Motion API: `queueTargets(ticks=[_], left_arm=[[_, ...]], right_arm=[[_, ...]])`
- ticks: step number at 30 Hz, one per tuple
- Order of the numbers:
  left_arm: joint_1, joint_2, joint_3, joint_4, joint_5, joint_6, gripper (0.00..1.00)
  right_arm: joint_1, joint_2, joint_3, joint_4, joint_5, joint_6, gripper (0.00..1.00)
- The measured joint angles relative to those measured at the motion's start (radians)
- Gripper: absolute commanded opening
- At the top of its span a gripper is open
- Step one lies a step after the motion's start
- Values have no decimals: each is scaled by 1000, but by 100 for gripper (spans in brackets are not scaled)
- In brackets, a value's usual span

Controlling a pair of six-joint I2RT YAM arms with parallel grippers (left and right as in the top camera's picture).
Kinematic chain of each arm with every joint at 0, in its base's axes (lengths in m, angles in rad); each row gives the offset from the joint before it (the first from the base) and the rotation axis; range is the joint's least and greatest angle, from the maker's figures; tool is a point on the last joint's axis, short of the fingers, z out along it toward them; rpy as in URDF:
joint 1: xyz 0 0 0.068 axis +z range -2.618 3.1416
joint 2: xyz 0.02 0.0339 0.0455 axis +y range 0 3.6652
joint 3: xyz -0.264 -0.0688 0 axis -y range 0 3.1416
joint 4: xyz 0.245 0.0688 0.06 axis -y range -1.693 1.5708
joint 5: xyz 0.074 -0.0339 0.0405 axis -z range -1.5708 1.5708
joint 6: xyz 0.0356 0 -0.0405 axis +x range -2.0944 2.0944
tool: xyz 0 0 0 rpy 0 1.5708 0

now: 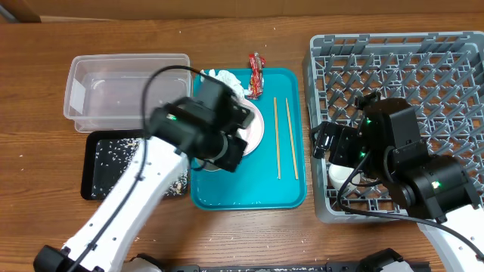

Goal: Sort waste into correct bins and load items into the dishwasher
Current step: 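Set the empty bowl back on the teal tray with the left gripper, then grasp the red wrapper with the left gripper and drop it in the clear bin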

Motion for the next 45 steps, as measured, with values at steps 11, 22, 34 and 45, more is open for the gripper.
queueTargets(ticks=[11, 22, 34, 45], left_arm=[[-63, -2, -200, 204, -137, -160, 6], [-63, -3, -476, 381, -67, -328, 98], [-41, -2, -58, 336, -71, -302, 91], [93, 311, 228, 541, -86, -239, 84]], right_arm=[[0, 5, 0, -37, 37, 54, 100], [0, 12, 0, -47, 40, 68, 100], [0, 13, 0, -47, 42, 68, 100], [0, 13, 0, -47, 41, 68, 100]])
